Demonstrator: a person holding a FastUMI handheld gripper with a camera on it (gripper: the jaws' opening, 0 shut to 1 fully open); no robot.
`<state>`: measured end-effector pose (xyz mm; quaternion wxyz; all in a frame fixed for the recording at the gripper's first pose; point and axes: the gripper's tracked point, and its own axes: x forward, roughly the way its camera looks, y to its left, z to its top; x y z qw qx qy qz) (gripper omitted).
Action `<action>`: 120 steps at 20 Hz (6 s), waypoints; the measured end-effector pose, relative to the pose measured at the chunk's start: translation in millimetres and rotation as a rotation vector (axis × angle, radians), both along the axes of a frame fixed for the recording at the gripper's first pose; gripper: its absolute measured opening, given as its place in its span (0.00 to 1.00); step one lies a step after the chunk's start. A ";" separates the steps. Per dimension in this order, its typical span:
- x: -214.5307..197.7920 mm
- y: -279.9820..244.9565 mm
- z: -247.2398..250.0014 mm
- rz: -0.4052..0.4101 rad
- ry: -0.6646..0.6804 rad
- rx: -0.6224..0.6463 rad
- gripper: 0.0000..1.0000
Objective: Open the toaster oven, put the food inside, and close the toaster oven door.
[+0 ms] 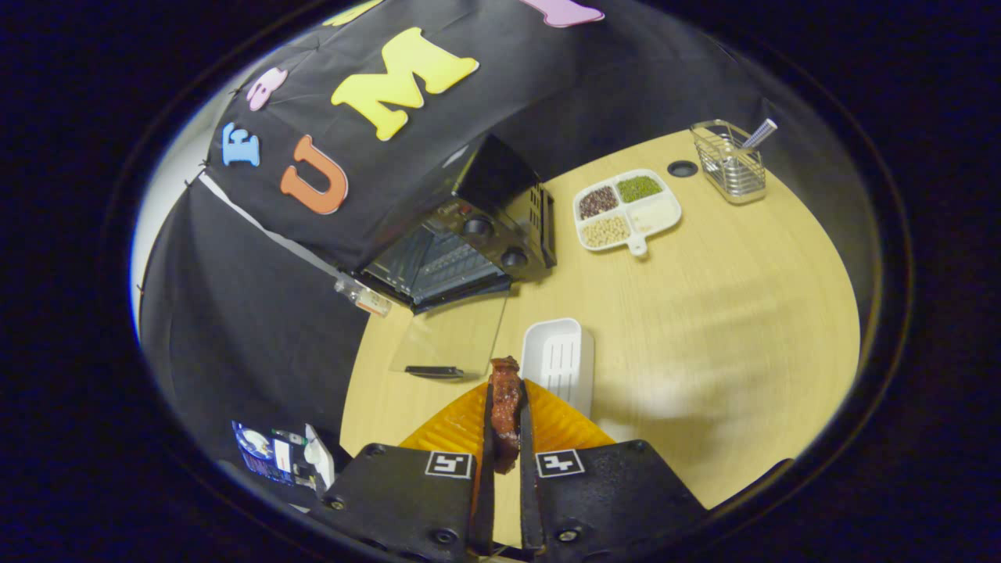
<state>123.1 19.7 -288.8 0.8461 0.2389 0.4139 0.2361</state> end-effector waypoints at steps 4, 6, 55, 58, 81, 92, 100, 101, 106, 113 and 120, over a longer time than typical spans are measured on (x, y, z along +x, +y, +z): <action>6.9 48.4 34.1 -0.068 -0.049 0.063 0.17; 13.4 76.5 41.5 -0.097 -0.059 0.115 0.17; 201.9 220.5 -55.1 -0.494 -0.352 -0.378 0.89; 177.4 223.2 -51.5 -0.435 -0.337 -0.397 0.89; -12.5 188.0 -109.1 -0.108 -0.205 -0.612 0.95; -3.7 191.5 -160.4 -0.095 -0.094 -0.603 0.95; 10.1 198.4 -157.7 -0.088 -0.096 -0.600 0.95; 9.0 200.6 -156.1 -0.080 -0.089 -0.595 0.95; 7.5 201.4 -141.4 -0.082 -0.086 -0.589 0.95; 22.8 208.6 -92.9 -0.098 -0.136 -0.565 0.95; 62.5 212.6 -21.9 -0.149 -0.255 -0.505 0.95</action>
